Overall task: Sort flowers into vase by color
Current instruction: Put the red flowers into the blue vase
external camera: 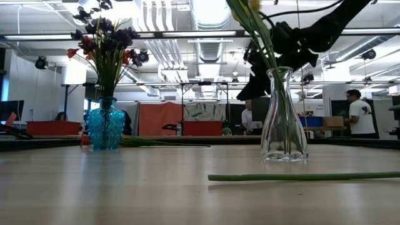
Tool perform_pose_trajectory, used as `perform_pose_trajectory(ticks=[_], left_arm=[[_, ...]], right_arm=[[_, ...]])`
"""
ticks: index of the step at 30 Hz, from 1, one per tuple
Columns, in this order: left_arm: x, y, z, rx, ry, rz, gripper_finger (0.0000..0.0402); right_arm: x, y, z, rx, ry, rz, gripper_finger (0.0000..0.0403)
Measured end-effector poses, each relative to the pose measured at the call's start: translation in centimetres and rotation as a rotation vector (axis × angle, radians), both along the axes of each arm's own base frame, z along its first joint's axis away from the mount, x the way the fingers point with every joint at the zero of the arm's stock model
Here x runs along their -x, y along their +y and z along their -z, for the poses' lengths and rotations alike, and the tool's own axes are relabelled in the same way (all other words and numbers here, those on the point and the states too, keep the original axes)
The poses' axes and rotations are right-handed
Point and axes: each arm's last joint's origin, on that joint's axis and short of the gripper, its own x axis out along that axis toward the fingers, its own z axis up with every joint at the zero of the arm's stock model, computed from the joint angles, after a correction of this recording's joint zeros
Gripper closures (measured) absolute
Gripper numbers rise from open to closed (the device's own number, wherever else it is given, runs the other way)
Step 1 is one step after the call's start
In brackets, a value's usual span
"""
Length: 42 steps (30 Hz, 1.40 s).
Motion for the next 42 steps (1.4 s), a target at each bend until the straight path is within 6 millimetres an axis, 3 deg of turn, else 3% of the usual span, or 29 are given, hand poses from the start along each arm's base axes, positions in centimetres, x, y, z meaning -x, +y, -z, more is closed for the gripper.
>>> perform_pose_trajectory(ticks=[4,9,14,21,29,42], left_arm=[[0.1,0.0,0.0,-0.014,0.003,0.002,0.0402],[0.1,0.1,0.0,-0.012,0.001,0.001,0.0402],[0.1,0.1,0.0,-0.012,0.001,0.002,0.0402],[0.1,0.1,0.0,-0.013,0.002,0.001,0.0402],[0.1,0.1,0.0,-0.016,0.008,0.002,0.0402],[0.1,0.1,0.1,-0.018,0.012,0.002,0.0402]], right_arm=[[-0.4,-0.2,1.1,-0.023,-0.001,0.013,0.02],[0.0,-2.2,2.1,-0.06,-0.057,0.009,0.02],[-0.2,-3.4,4.3,-0.153,-0.14,0.014,0.02],[-2.9,-2.9,7.8,-0.194,-0.178,-0.028,0.02],[-3.9,-3.3,10.5,-0.21,-0.263,-0.038,0.02],[-6.8,-3.3,12.2,-0.182,-0.298,-0.05,0.02]])
